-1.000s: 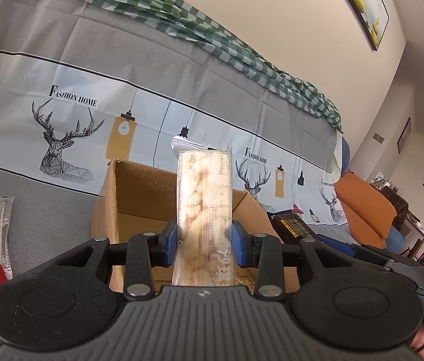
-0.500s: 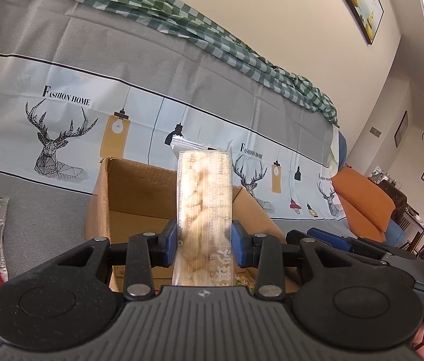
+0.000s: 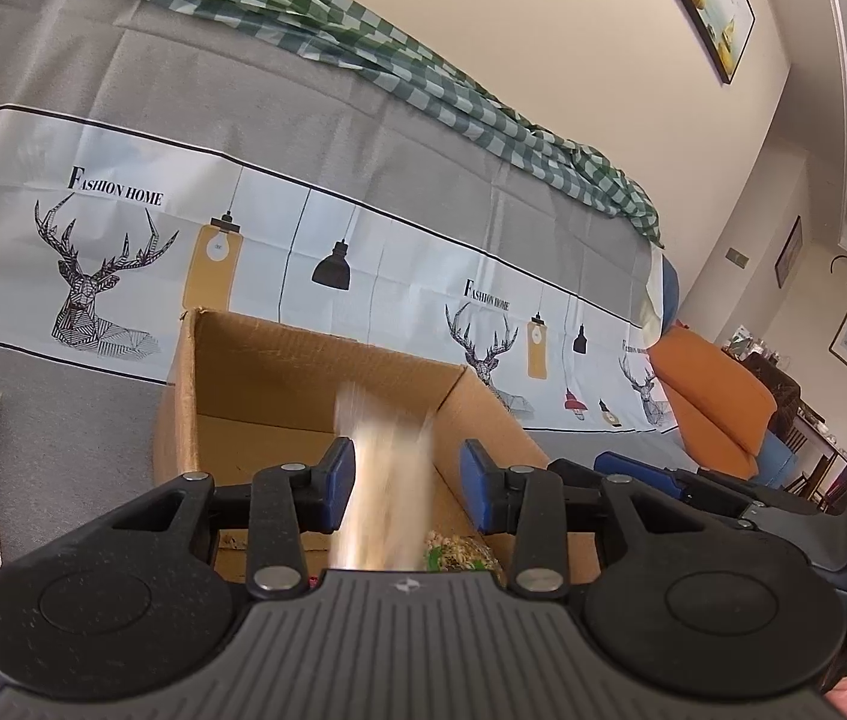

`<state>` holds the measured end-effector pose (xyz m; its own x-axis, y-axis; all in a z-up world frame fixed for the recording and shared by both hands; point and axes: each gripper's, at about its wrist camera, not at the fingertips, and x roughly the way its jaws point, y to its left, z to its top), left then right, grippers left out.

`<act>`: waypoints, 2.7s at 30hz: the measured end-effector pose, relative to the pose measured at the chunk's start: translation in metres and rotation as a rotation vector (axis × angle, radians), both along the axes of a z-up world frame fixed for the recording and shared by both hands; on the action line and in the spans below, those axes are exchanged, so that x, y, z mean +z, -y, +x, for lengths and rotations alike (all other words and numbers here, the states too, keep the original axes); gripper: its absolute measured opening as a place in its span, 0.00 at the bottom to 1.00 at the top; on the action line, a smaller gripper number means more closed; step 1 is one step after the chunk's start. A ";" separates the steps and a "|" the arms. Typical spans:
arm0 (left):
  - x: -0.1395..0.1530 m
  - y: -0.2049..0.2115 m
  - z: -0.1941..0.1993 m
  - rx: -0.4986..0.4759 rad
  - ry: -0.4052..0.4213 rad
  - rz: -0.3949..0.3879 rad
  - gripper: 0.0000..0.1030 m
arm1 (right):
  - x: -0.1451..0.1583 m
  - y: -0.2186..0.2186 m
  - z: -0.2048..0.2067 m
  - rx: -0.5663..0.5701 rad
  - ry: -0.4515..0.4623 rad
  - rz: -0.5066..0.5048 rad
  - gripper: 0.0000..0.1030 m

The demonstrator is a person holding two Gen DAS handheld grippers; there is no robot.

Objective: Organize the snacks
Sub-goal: 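Open the left gripper to drop the granola bar into the box while the right gripper drops the biscuit bar, then move both open grippers back to the snack pile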

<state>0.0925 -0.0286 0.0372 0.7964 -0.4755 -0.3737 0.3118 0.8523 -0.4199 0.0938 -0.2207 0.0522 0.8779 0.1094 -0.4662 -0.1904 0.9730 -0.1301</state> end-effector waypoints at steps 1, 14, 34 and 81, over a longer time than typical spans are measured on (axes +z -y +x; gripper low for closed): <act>0.000 0.000 0.000 0.002 -0.001 0.000 0.42 | 0.000 0.000 0.000 0.001 -0.001 -0.004 0.45; 0.000 -0.004 0.000 0.021 -0.012 0.004 0.42 | -0.001 -0.004 0.002 -0.024 -0.002 -0.032 0.54; 0.025 -0.056 -0.042 0.093 0.066 0.173 0.67 | 0.008 -0.053 -0.008 -0.083 0.066 0.102 0.83; -0.086 -0.234 0.040 0.481 -0.672 0.036 0.45 | -0.130 -0.270 -0.017 0.344 -0.242 -0.069 0.62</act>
<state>0.1321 0.2056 -0.0492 0.5109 -0.1179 -0.8515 -0.3986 0.8451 -0.3563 0.0768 0.0488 -0.0779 0.6599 0.3377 -0.6712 -0.5352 0.8382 -0.1045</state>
